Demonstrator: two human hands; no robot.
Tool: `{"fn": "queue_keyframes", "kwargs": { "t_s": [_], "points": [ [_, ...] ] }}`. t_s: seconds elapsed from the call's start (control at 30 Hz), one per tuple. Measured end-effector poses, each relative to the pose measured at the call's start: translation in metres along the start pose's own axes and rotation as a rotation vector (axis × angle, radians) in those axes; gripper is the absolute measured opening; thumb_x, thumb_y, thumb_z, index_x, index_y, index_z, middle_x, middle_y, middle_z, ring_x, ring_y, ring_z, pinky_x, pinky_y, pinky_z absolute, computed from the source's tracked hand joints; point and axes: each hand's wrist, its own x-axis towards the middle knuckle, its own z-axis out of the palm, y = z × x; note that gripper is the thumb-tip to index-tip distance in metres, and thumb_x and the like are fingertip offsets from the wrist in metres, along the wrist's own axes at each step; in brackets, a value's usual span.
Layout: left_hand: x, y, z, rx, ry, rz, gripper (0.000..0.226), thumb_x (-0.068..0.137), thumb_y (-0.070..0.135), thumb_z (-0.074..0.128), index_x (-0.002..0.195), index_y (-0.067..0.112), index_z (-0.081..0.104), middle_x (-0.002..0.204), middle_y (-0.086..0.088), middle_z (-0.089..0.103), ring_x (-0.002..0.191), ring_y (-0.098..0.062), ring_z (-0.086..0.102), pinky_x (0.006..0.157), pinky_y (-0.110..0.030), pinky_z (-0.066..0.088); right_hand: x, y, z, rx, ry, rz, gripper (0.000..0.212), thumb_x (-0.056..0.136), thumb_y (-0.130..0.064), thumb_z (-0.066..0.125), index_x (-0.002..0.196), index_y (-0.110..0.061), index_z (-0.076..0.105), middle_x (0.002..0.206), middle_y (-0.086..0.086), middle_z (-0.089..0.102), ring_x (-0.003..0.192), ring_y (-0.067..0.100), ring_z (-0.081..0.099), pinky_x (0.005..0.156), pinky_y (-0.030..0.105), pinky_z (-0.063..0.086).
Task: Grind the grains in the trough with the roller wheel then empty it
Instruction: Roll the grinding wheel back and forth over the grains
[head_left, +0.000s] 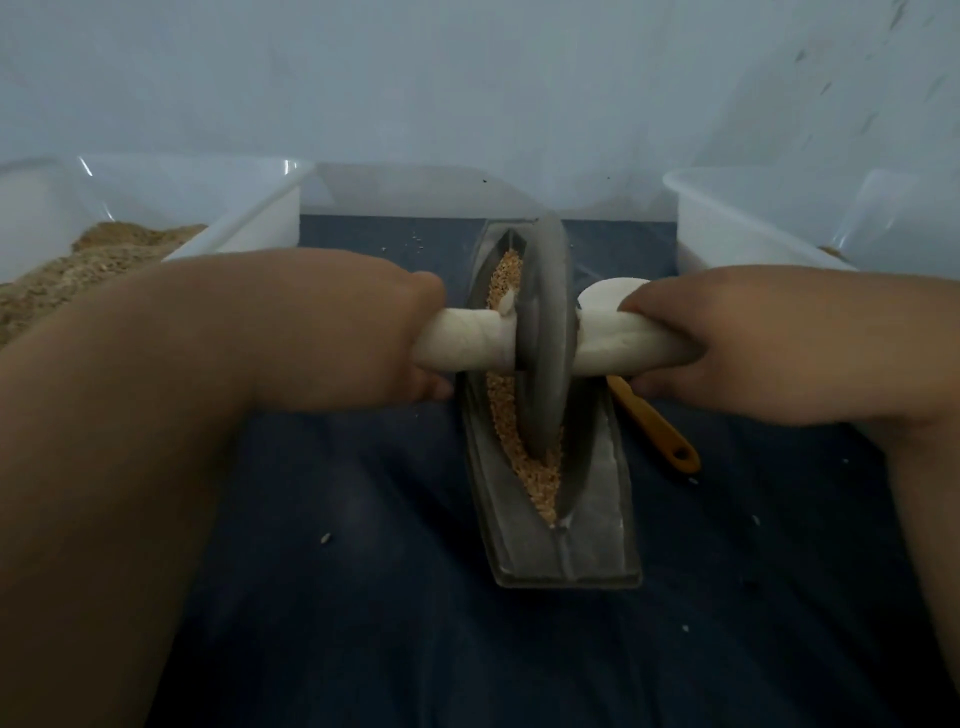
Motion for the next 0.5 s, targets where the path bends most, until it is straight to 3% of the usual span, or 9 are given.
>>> {"fn": "queue_keyframes", "kwargs": {
  "t_s": [0.1, 0.17, 0.23, 0.27, 0.33, 0.4, 0.5],
  "points": [
    [0.005, -0.001, 0.001, -0.033, 0.005, -0.019, 0.045, 0.067, 0.067, 0.042, 0.097, 0.034, 0.045, 0.078, 0.012, 0.05, 0.071, -0.006, 0.051, 0.063, -0.032, 0.041, 0.006, 0.01, 0.001, 0.056, -0.087, -0.007, 0.017, 0.07, -0.058, 0.052, 0.084, -0.05, 0.045, 0.085, -0.031, 0.054, 0.078, -0.01, 0.051, 0.056, 0.018, 0.032],
    [0.015, -0.001, 0.01, 0.012, 0.111, -0.067, 0.037, 0.079, 0.061, 0.049, 0.1, 0.031, 0.045, 0.084, 0.01, 0.05, 0.078, -0.017, 0.055, 0.072, -0.037, 0.045, 0.016, 0.016, 0.011, 0.101, -0.031, -0.006, 0.019, 0.078, -0.052, 0.054, 0.097, -0.05, 0.05, 0.09, -0.021, 0.058, 0.082, 0.0, 0.055, 0.07, 0.02, 0.042],
    [0.027, 0.001, 0.023, 0.099, 0.261, -0.157, 0.037, 0.086, 0.052, 0.054, 0.11, 0.025, 0.047, 0.099, -0.002, 0.053, 0.094, -0.031, 0.055, 0.085, -0.047, 0.041, 0.03, 0.022, 0.029, 0.033, 0.158, 0.022, 0.037, 0.089, -0.037, 0.058, 0.125, -0.038, 0.05, 0.108, -0.004, 0.059, 0.094, 0.017, 0.057, 0.083, 0.04, 0.048],
    [0.033, 0.002, 0.031, 0.123, 0.321, -0.205, 0.04, 0.088, 0.047, 0.056, 0.117, 0.021, 0.046, 0.108, -0.009, 0.053, 0.102, -0.037, 0.053, 0.094, -0.052, 0.037, 0.037, 0.023, 0.038, -0.064, 0.288, 0.06, 0.049, 0.092, -0.029, 0.059, 0.138, -0.029, 0.043, 0.116, 0.004, 0.058, 0.1, 0.025, 0.056, 0.088, 0.044, 0.047],
    [0.043, 0.003, 0.044, 0.092, 0.396, -0.271, 0.05, 0.09, 0.035, 0.056, 0.134, 0.019, 0.04, 0.124, -0.016, 0.046, 0.117, -0.042, 0.043, 0.11, -0.061, 0.019, 0.05, 0.024, 0.053, -0.205, 0.476, 0.14, 0.065, 0.092, -0.016, 0.053, 0.151, -0.018, 0.026, 0.129, 0.014, 0.05, 0.113, 0.035, 0.047, 0.1, 0.048, 0.035],
    [0.049, 0.002, 0.055, 0.024, 0.431, -0.278, 0.064, 0.088, 0.026, 0.057, 0.145, 0.018, 0.03, 0.135, -0.017, 0.037, 0.128, -0.042, 0.032, 0.113, -0.064, 0.002, 0.059, 0.022, 0.059, -0.199, 0.54, 0.192, 0.074, 0.085, -0.013, 0.039, 0.154, -0.014, 0.015, 0.141, 0.016, 0.039, 0.126, 0.038, 0.036, 0.114, 0.049, 0.016],
    [0.053, -0.001, 0.062, -0.013, 0.453, -0.253, 0.074, 0.085, 0.022, 0.061, 0.15, 0.016, 0.025, 0.14, -0.016, 0.033, 0.135, -0.041, 0.024, 0.114, -0.064, -0.004, 0.068, 0.023, 0.064, -0.197, 0.575, 0.222, 0.077, 0.083, -0.019, 0.036, 0.155, -0.013, 0.009, 0.147, 0.014, 0.032, 0.137, 0.034, 0.026, 0.118, 0.045, -0.006]
  ]
}}
